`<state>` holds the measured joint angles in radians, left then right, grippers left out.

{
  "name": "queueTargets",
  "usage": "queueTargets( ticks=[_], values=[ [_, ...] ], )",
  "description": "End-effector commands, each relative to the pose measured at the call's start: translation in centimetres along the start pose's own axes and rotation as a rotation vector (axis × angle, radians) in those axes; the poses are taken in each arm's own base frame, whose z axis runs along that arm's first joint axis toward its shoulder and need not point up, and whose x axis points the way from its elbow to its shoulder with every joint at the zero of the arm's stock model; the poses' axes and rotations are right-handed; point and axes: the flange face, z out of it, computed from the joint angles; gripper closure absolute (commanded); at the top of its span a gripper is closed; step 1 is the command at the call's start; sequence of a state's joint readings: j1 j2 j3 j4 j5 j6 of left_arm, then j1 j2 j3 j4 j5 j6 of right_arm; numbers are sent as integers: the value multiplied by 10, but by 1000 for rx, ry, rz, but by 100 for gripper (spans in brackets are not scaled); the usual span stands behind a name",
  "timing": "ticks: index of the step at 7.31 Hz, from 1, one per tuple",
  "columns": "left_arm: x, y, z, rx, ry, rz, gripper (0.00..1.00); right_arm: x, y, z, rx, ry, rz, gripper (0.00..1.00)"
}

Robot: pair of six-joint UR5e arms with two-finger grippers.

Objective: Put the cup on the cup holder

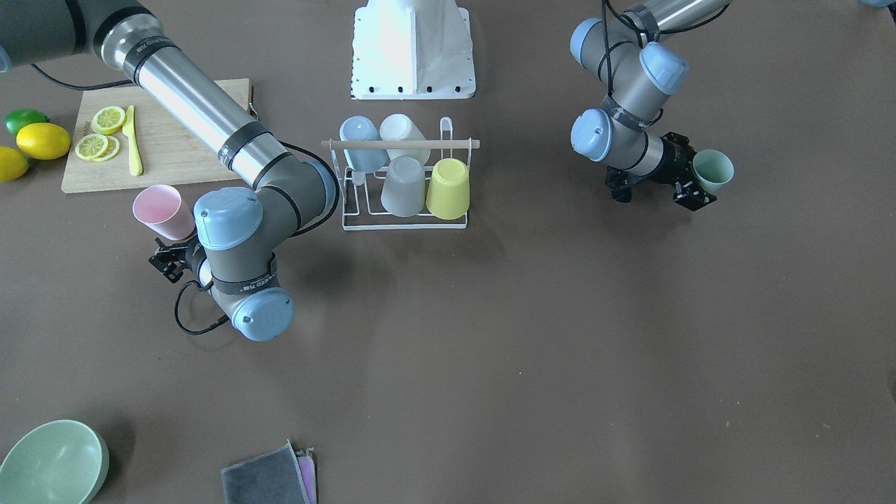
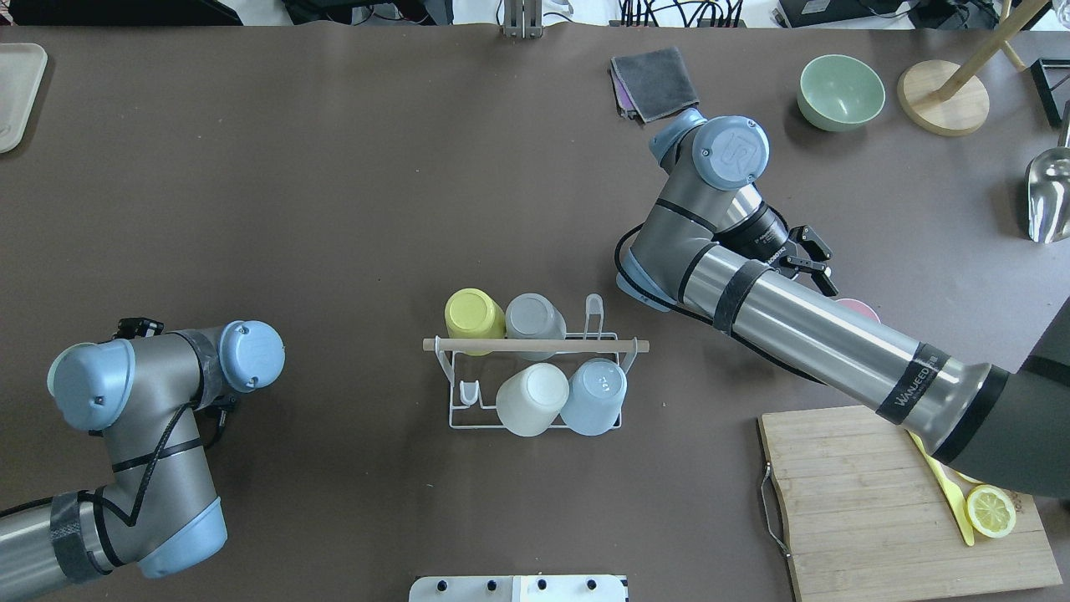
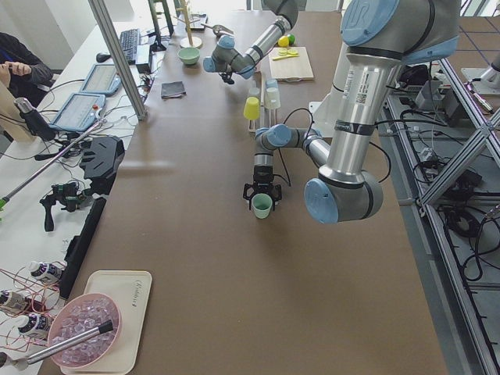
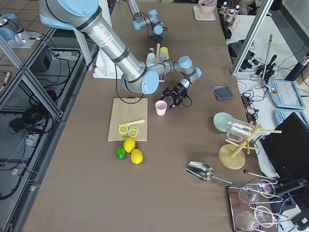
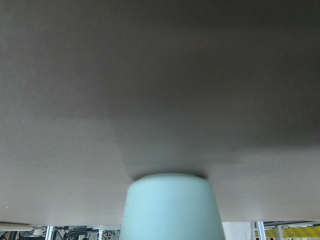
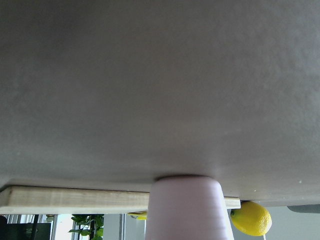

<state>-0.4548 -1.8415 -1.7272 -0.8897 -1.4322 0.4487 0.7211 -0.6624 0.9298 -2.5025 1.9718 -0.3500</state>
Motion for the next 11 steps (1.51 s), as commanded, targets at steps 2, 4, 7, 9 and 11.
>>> queueTargets(
  ticks=[2, 4, 7, 9, 11],
  values=[
    [-3, 6, 16, 4, -10, -12, 1, 0, 0, 7, -39, 15, 8, 1],
    [-1, 10, 26, 1, -9, -14, 1, -2, 0, 8, -53, 12, 11, 1],
    [-2, 12, 21, 20, -19, 7, 58, -7, -1, 17, -85, 23, 9, 1],
    [-19, 31, 15, 42, -18, -3, 77, -5, 1, 20, -98, 36, 3, 1],
    [-53, 84, -15, 122, -47, -52, 78, -3, 3, 26, -97, 36, 3, 1]
  ],
)
